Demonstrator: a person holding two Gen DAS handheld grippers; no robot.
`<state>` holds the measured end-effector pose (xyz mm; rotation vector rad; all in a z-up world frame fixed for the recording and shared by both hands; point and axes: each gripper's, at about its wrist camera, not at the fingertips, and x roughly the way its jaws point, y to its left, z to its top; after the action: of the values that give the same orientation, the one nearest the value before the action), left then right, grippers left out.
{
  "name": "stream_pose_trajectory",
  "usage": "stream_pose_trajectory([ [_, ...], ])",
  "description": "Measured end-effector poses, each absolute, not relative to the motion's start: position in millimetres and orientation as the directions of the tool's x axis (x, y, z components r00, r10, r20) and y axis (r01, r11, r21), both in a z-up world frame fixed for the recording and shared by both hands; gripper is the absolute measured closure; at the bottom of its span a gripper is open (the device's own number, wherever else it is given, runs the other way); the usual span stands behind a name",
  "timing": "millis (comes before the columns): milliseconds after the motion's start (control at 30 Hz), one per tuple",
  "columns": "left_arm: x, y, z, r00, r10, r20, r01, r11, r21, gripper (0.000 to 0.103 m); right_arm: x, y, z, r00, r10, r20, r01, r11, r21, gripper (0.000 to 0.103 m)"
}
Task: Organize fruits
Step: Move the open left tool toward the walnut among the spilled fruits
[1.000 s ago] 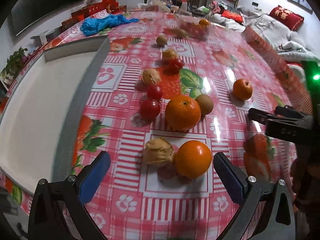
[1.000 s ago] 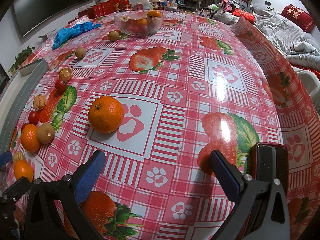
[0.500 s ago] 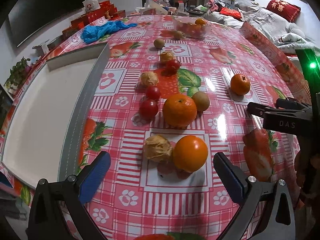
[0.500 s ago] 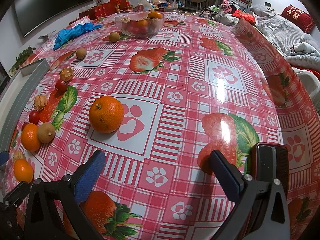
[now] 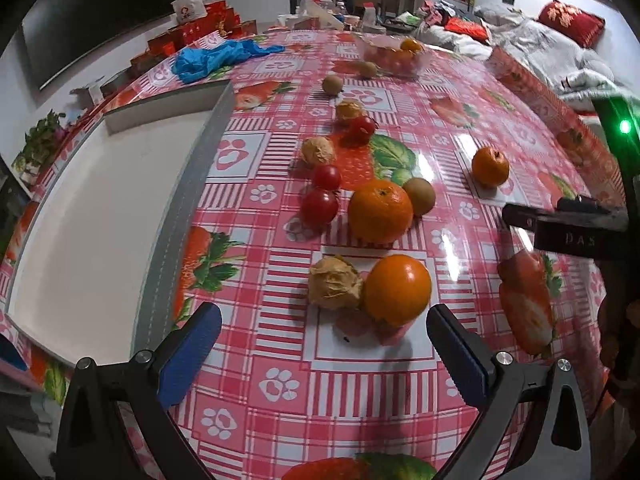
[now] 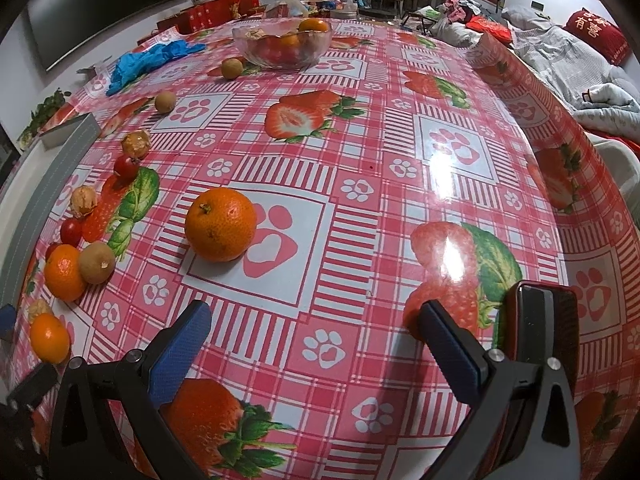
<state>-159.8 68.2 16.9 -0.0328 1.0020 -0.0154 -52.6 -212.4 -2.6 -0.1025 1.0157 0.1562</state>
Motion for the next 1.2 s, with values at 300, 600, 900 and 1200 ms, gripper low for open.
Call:
stream_pose_trajectory([
  [300, -146, 56, 14, 0.531, -0.032, -0.847, 0.017, 0.999, -0.027, 0.0, -53, -212, -3, 0.526, 0.084, -0.847, -0.18, 0.984, -0.014, 0.0],
  [600, -149, 50, 28, 0.579, 0.009, -0.816, 0.047, 0.998, 0.044, 0.0, -54, -212, -4, 0.531, 0.088, -0.843, -0.185, 0.983, -0.013, 0.0],
  [900, -167, 75, 34, 0.596, 0.073, -0.799, -0.028, 0.997, 0.07, 0.0, -55, -212, -3, 0.533, 0.09, -0.842, -0.186, 0.982, -0.013, 0.0],
  [1200, -152, 69, 25, 0.587, 0.075, -0.806, -0.026, 0.997, 0.073, 0.0, -55, -212, -3, 0.532, 0.09, -0.842, -0.186, 0.983, -0.013, 0.0],
])
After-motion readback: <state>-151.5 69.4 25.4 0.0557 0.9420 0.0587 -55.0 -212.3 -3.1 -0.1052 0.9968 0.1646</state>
